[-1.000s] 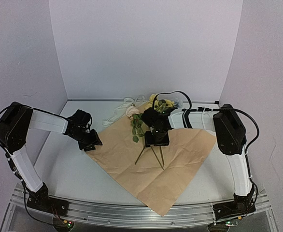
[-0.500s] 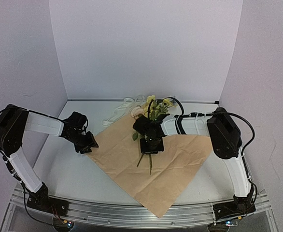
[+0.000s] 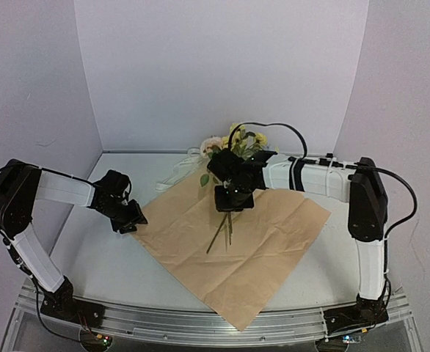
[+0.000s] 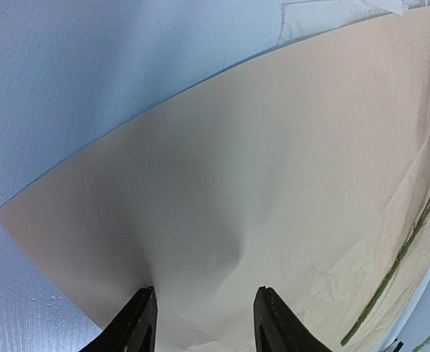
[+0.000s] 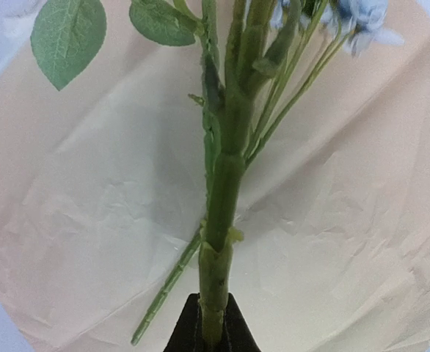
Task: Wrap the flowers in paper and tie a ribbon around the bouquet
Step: Adjust the fake flower on the flattened wrapping paper.
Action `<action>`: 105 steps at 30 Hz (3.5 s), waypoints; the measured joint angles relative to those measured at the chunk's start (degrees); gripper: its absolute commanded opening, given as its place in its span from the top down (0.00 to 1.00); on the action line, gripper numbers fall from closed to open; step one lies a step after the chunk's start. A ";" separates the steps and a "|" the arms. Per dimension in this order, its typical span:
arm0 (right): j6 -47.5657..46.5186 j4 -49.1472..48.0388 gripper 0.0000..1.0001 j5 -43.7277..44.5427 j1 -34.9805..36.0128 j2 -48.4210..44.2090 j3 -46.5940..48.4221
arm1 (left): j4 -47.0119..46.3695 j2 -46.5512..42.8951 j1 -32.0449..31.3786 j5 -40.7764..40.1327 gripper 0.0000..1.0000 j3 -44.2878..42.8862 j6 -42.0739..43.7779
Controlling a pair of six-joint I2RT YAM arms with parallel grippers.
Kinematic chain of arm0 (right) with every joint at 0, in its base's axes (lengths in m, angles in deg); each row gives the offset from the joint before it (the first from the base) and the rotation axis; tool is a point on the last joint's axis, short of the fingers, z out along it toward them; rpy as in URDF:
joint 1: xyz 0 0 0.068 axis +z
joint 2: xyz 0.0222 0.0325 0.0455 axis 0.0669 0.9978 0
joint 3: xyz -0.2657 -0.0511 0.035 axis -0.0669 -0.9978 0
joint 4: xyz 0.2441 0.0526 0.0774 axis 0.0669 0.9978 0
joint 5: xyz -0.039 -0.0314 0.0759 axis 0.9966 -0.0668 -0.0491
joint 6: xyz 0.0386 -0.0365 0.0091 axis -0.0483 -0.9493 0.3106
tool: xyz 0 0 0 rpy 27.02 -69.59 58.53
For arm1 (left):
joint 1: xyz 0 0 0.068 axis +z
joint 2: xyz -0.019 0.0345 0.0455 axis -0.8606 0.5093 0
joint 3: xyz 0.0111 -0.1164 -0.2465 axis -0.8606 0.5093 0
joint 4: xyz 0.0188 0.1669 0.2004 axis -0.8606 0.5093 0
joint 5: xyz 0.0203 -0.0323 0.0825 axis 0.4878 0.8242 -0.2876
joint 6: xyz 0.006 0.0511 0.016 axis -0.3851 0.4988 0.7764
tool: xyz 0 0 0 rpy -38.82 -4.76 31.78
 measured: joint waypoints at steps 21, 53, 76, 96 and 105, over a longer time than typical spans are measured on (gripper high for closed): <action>3.61 -4.99 1.00 14.26 -4.79 -23.59 -22.16 | 11.12 3.95 -13.17 -13.70 0.32 -29.59 10.34; 14.06 -21.84 1.00 9.07 -7.10 -27.41 -48.91 | 23.39 52.65 -28.87 -19.77 0.69 -82.65 9.27; 14.97 -22.40 1.00 7.50 -7.14 -24.80 -48.91 | 16.74 52.15 -26.22 -14.06 1.00 -78.55 7.16; 21.04 -22.85 1.00 3.79 -7.15 -22.17 -49.51 | 6.36 35.00 -24.90 -23.59 1.00 -57.37 -7.34; 21.98 -22.76 1.00 3.73 -6.79 -23.39 -49.90 | 6.11 35.81 -22.78 -22.84 1.00 -54.39 -12.77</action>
